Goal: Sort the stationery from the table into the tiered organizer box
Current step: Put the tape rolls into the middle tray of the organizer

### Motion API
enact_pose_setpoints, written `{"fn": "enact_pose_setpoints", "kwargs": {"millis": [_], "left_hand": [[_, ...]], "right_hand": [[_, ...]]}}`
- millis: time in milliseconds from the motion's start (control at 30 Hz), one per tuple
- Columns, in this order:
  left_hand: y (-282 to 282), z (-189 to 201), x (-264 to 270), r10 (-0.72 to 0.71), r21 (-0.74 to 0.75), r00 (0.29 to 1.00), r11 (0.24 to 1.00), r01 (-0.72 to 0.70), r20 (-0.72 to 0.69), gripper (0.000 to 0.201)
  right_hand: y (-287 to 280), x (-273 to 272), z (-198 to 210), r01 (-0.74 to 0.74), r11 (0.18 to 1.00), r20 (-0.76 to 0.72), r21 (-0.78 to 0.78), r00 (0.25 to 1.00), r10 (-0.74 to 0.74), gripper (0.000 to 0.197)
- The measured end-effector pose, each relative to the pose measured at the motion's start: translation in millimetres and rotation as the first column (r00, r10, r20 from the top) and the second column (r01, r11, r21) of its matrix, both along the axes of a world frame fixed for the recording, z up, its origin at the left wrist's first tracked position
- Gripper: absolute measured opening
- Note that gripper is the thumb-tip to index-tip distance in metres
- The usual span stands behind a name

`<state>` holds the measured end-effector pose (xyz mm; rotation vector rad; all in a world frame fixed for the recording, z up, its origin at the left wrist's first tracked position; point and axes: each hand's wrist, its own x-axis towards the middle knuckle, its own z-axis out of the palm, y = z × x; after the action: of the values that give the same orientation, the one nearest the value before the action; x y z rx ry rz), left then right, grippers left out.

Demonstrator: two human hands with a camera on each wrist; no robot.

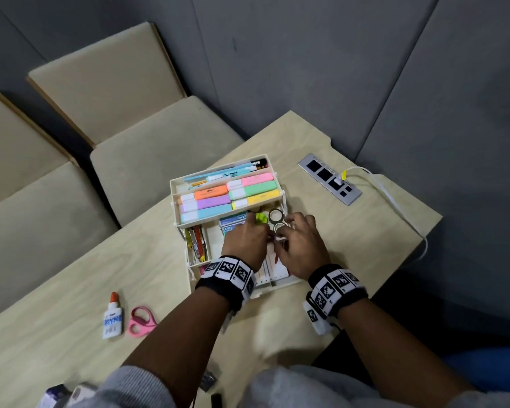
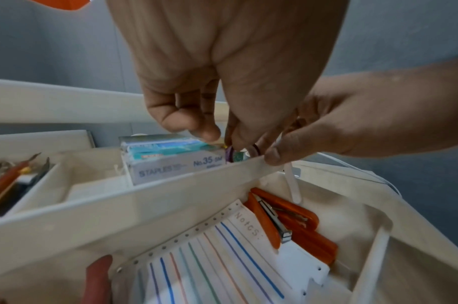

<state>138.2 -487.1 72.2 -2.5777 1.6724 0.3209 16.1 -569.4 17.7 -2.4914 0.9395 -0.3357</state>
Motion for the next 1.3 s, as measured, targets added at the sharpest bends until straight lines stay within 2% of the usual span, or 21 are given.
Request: {"fn": "enact_pose_setpoints", "kwargs": {"millis": [133,233,433,567,700,833,933,1000,1067,1167,1233,1300], "left_hand": [[4.5,6.3,-0.7,0.010,0.025,0.998,1.000,-0.011,0.070,0.027],[8.0,6.9,1.4,0.017,0.040,0.995,0.999,-0.021,0.094,0.026],[0.0,1.5,6.5,0.083,-0.025,0.996,0.996,-0.084,-0.037,0.027],[-2.1,-3.9,1.8,-0.012,-0.027,1.000,1.000,0.011,-0.016,0.020],[5.8,-11.6,0.7,0.027,-0.024,0.999,0.999,-0.028,-0.023,0.022],[23.9,-6.1,-4.2,0.050,-0.118,0.993,0.991,-0.062,-0.104,0.026],[60.7,-10.8,-4.9,0.059,-0.292,0.973,0.948,-0.125,-0.224,0.032],[101.8,-20.3,-2.2,0.106,-0.410,0.942,0.880,-0.238,-0.319,0.033],[156.3,-29.4,3.0,0.229,-0.426,0.886,0.809,-0.404,-0.404,0.025],[250.3,-40.1,10.2,0.470,-0.305,0.731,0.694,-0.652,-0.495,0.013],[318.6,-45.2,8.2,0.599,-0.195,0.607,0.609,-0.768,-0.522,0.012],[378.3,-50.3,0.2,0.674,-0.105,0.519,0.554,-0.826,-0.526,0.013]], "right_hand": [[5.4,-4.0,3.5,-0.018,0.999,-0.147,-0.040,0.989,0.012,0.033],[10.6,-6.8,7.6,-0.017,0.999,-0.185,-0.050,0.983,0.008,0.033],[17.3,-15.1,9.4,-0.023,1.000,-0.220,-0.002,0.975,0.022,0.047],[16.1,-17.6,10.7,-0.093,0.995,-0.277,-0.021,0.957,0.084,0.055],[14.7,-18.5,9.3,-0.149,0.988,-0.331,-0.034,0.935,0.130,0.061],[16.0,-17.3,13.1,-0.148,0.988,-0.333,-0.036,0.934,0.128,0.059],[23.9,-16.8,19.8,-0.111,0.993,-0.267,-0.041,0.959,0.096,0.054],[33.7,-16.9,23.9,-0.075,0.995,-0.168,-0.067,0.984,0.062,0.045],[45.6,-15.4,24.6,-0.088,0.995,-0.040,-0.052,0.995,0.086,0.034],[67.3,-11.3,22.9,-0.191,0.978,0.111,0.085,0.977,0.181,0.023],[89.0,-5.8,19.0,-0.286,0.948,0.103,0.141,0.956,0.274,0.023],[114.6,0.4,13.0,-0.380,0.902,0.042,0.207,0.924,0.380,0.021]]}}
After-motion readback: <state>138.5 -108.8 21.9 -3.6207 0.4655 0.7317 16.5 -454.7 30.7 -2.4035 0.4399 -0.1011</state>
